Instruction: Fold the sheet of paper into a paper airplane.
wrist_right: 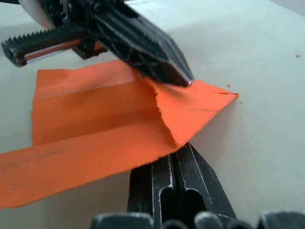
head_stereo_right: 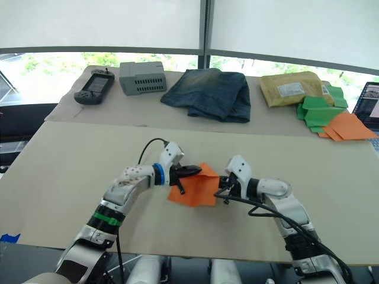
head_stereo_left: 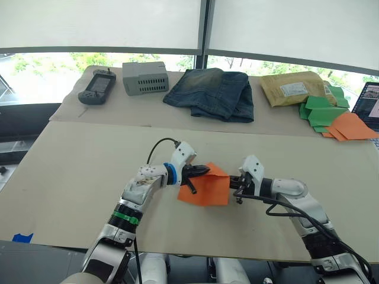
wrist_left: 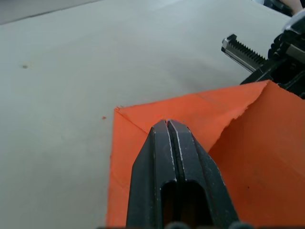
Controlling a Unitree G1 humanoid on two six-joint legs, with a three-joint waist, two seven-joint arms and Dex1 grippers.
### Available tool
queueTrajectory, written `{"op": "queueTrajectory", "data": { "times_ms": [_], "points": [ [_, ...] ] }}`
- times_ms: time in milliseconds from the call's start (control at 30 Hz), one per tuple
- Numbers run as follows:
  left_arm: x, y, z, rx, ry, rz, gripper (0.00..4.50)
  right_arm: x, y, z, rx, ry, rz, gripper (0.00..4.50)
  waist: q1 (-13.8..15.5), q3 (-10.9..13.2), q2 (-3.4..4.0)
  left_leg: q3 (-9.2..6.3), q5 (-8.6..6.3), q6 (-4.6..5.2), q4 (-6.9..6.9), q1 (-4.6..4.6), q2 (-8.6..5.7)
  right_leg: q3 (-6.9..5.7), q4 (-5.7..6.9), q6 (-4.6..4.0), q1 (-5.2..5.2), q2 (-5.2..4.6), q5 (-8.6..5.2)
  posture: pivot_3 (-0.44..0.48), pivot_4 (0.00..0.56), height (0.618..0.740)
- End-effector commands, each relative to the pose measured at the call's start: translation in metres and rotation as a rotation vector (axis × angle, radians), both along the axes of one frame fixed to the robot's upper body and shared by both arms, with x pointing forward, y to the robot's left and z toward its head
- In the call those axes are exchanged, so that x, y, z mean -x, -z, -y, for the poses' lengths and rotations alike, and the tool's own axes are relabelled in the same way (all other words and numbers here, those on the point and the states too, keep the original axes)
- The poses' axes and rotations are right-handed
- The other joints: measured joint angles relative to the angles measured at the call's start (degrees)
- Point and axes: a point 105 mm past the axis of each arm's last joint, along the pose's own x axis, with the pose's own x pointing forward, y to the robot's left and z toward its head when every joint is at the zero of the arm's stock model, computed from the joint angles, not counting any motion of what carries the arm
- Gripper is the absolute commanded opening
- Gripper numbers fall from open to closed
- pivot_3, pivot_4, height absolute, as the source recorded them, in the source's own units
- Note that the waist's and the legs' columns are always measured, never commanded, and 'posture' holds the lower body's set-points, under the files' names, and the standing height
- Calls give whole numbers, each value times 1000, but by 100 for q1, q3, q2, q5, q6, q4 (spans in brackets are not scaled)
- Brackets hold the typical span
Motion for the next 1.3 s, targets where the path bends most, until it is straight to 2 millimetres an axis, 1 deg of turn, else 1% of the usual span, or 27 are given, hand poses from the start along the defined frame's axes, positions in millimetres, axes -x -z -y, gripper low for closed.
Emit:
{"op": "queueTrajectory", "data": {
  "times_ms": [33,200,300,367,633,833,967,1067,1167,1200,1300],
  "points": [
    [1,-1,6,-46,33,34,0,-2,-19,-9,-38,-23,65,13,-1,0,0,0,0,0,0,0,0,0,0,2,0,0,1,0,150,716],
    [1,7,2,-92,30,38,0,-5,-28,-17,-75,-30,73,13,-5,0,0,-1,0,0,0,2,1,0,2,11,0,2,6,0,150,716],
    [0,7,-3,-86,8,35,0,-6,-29,-21,-85,-33,72,13,-1,0,0,-1,0,0,0,2,1,-1,2,6,1,1,4,0,150,716],
    [-2,6,-4,-48,-23,10,0,-6,-28,-25,-90,-39,70,13,-5,0,0,-1,0,0,0,2,1,0,1,7,1,0,4,0,150,716],
    [-6,5,-5,-45,-50,11,0,-16,-17,-41,-70,-57,57,13,-15,0,1,-1,0,0,0,3,3,-1,5,12,0,3,9,0,150,716],
    [-6,6,-23,-82,-71,18,0,-23,-13,-46,-66,-57,53,13,-59,-1,1,0,0,0,0,7,5,0,9,11,2,5,10,0,150,716],
    [-6,5,-41,-106,-115,24,0,-27,-8,-47,-54,-54,41,13,-104,-1,1,-1,0,0,0,8,6,0,11,11,2,4,10,0,150,716],
    [-10,-3,-54,-114,-161,49,0,-27,-1,-50,-30,-64,24,13,-143,-1,2,-1,0,0,0,9,7,0,13,10,2,5,10,0,150,716],
    [-17,-17,-61,-89,-207,89,0,-27,7,-50,11,-74,10,13,-146,0,2,-1,0,0,0,10,8,0,16,10,1,6,10,0,150,716],
    [-19,-20,-62,-78,-216,98,0,-27,9,-50,18,-73,6,13,-144,0,2,-1,0,0,0,10,8,-1,16,10,1,6,10,0,150,716],
    [-20,-40,-54,7,-198,144,0,-27,14,-49,60,-80,6,13,-141,0,2,0,0,0,0,10,8,-1,15,10,3,4,10,0,150,716]
  ]
}}
